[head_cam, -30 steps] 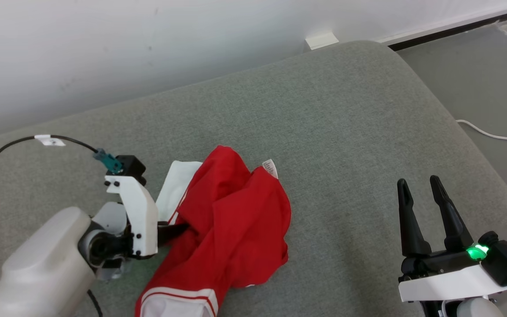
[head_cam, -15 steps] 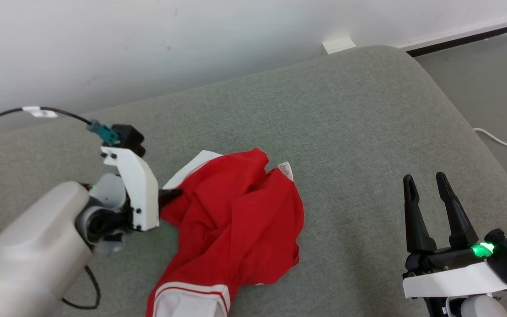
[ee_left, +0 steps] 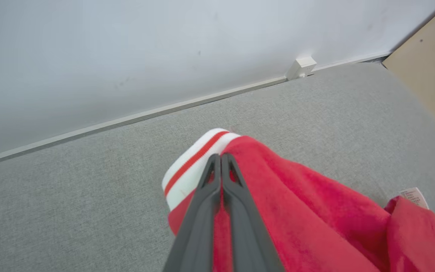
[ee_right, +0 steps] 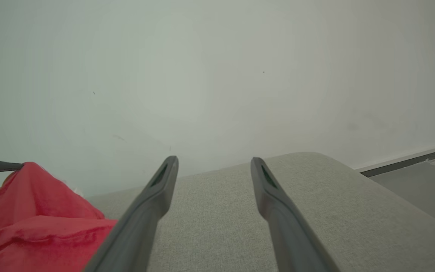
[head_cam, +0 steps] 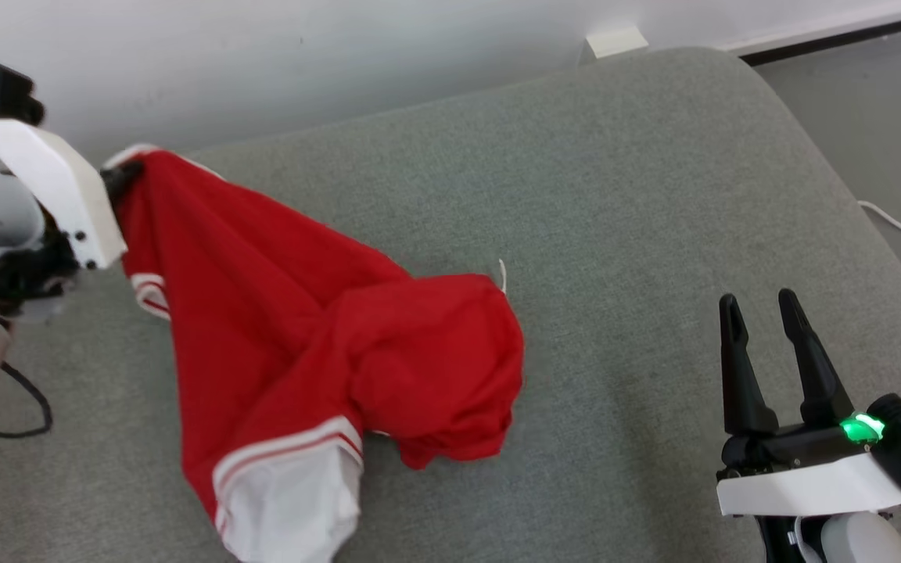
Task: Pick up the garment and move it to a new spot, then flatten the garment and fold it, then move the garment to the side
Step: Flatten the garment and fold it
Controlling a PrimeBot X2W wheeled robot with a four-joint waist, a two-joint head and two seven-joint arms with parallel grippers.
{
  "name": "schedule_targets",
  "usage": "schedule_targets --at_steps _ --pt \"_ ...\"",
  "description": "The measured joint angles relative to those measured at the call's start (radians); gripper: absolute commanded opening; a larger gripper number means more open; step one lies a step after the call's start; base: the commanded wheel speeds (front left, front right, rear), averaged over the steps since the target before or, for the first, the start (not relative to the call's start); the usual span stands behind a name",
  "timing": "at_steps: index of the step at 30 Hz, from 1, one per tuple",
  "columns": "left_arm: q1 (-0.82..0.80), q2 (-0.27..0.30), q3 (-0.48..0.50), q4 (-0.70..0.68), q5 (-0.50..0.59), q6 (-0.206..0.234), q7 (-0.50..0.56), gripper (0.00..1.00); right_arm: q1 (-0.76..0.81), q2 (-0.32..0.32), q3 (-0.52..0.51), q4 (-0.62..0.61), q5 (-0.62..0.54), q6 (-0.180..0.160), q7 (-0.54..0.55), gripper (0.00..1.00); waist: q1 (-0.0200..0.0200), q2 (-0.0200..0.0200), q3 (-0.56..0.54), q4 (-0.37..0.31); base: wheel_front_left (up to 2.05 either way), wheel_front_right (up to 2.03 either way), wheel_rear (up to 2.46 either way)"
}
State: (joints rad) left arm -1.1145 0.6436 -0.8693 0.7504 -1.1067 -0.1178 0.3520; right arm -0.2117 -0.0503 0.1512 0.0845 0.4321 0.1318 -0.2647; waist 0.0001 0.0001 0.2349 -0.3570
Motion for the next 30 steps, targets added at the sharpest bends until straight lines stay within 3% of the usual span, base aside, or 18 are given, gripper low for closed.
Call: schedule_targets --at_steps 5,7,13,18,26,30 --pt "-0.022 -0.017 0.006 0.092 0.016 0.006 -0.034 0.00 -0.023 0.000 0.005 -0.004 0.001 0.000 0.000 1.00 0.0001 0.0000 0.039 -0.011 0.00 0.00 0.00" --pt "-0.013 -0.037 0.004 0.118 0.014 0.005 -0.045 1.00 -0.026 0.000 0.005 -0.003 0.003 0.000 0.000 1.00 0.0000 0.0000 0.045 -0.014 0.00 0.00 0.00" --pt "0.011 -0.096 -0.019 0.135 0.009 -0.007 -0.096 1.00 -0.026 0.000 0.012 0.010 0.000 0.000 0.000 1.00 0.0000 0.0000 0.012 0.009 0.00 0.00 0.00" --pt "0.034 -0.112 -0.042 0.069 0.009 -0.010 -0.176 1.00 -0.006 0.000 0.003 0.021 -0.012 0.000 0.000 1.00 -0.0001 0.0000 -0.044 0.049 0.00 0.00 0.00" --pt "0.174 -0.089 -0.054 -0.080 -0.023 -0.011 -0.297 1.00 0.047 -0.008 -0.012 0.033 -0.026 0.000 0.000 1.00 -0.0001 0.0000 -0.134 0.141 0.00 0.00 0.00" --pt "0.263 -0.072 -0.035 -0.161 -0.031 0.023 -0.390 1.00 0.061 -0.015 -0.015 0.039 -0.026 0.000 0.000 1.00 -0.0002 0.0000 -0.175 0.180 0.00 0.00 0.00"
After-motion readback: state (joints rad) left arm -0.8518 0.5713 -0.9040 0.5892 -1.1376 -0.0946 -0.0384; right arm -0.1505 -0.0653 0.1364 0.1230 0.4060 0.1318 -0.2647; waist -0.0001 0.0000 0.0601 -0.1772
